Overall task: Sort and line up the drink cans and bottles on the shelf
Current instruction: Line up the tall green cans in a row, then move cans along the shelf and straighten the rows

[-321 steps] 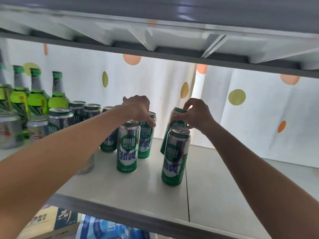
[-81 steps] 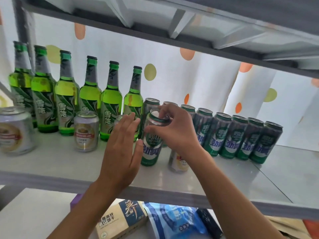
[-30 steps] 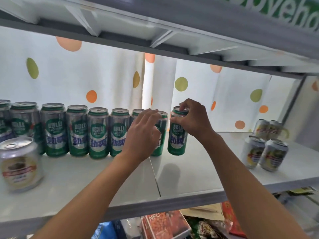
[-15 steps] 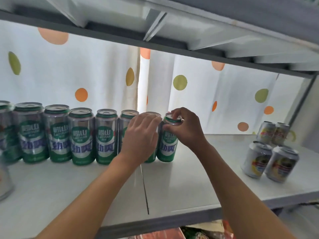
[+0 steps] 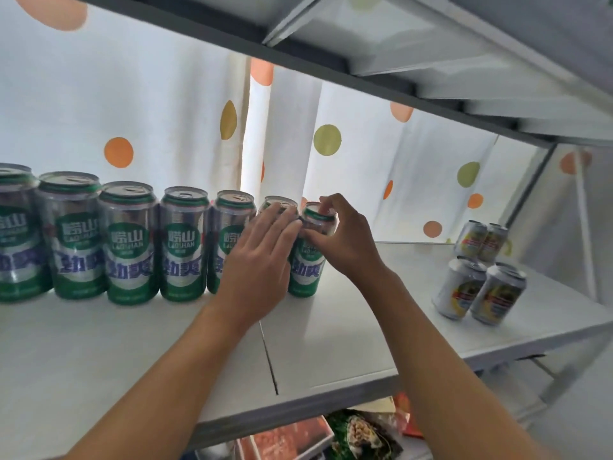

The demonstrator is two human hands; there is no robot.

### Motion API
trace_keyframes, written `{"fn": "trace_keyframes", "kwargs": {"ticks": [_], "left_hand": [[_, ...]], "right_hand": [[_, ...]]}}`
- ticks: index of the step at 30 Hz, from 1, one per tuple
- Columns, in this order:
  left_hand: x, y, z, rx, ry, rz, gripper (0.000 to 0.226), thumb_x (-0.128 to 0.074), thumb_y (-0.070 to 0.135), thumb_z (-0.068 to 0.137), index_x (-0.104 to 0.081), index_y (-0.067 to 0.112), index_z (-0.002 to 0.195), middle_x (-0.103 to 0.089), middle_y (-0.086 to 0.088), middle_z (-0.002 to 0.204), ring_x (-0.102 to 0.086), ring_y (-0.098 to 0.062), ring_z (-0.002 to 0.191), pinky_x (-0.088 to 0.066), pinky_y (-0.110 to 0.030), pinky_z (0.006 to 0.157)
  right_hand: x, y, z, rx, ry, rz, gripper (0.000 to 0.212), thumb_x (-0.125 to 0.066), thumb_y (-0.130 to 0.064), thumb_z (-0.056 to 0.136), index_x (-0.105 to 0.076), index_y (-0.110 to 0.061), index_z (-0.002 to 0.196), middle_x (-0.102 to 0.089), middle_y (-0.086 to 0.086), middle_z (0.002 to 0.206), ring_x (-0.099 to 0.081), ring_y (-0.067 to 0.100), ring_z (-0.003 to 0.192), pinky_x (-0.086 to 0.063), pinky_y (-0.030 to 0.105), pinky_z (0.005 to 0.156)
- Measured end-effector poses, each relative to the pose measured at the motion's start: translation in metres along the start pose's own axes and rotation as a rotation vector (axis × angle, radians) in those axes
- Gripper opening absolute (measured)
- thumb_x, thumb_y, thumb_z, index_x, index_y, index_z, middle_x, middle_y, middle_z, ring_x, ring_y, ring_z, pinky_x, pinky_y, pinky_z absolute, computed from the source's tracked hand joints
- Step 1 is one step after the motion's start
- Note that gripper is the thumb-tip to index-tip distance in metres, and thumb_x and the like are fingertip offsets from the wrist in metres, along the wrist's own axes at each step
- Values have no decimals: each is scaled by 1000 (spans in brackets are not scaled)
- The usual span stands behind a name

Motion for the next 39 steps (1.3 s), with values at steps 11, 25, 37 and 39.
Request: {"fn": "trace_keyframes", "kwargs": {"ticks": [11, 25, 37, 39], "left_hand": [[11, 69, 17, 50, 62, -226, 75, -51, -7, 77, -32, 3, 149, -27, -12, 158, -19, -31, 148, -18, -47, 116], [-68, 195, 94, -94, -178, -405, 84, -45, -6, 81, -14, 16, 156, -15, 0, 163, -10, -16, 149, -17, -30, 115], [-213, 294, 220, -72, -286, -364, 69, -46, 3, 87, -24, 21, 150, -26, 4, 158, -27, -18, 142, -30, -35, 109], [-244, 310, 241, -88, -331, -307, 63, -46, 6, 90, -29, 20, 149, -29, 3, 156, -30, -20, 141, -31, -37, 109]], "right_hand": [[94, -10, -78, 89, 160, -558, 43, -72, -14, 82, -61, -12, 124, -51, 8, 147, -34, 22, 145, -28, 43, 120], [268, 45, -120, 53, 462, -764, 20, -67, -8, 82, -66, -6, 102, -65, 12, 124, -50, 30, 131, -35, 38, 115], [381, 224, -62, 19, 431, -623, 22, -67, -10, 84, -63, -9, 105, -61, 9, 122, -51, 26, 124, -41, 35, 106], [393, 258, -46, 21, 401, -605, 21, -67, -11, 84, -63, -10, 105, -62, 7, 119, -53, 24, 120, -43, 34, 101]]}}
Point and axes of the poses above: each hand's wrist, its own z-axis towards the middle knuckle, its own x-axis out of the back of the hand, y = z × x, the point moved 10 cm from there along z, towards the middle knuckle
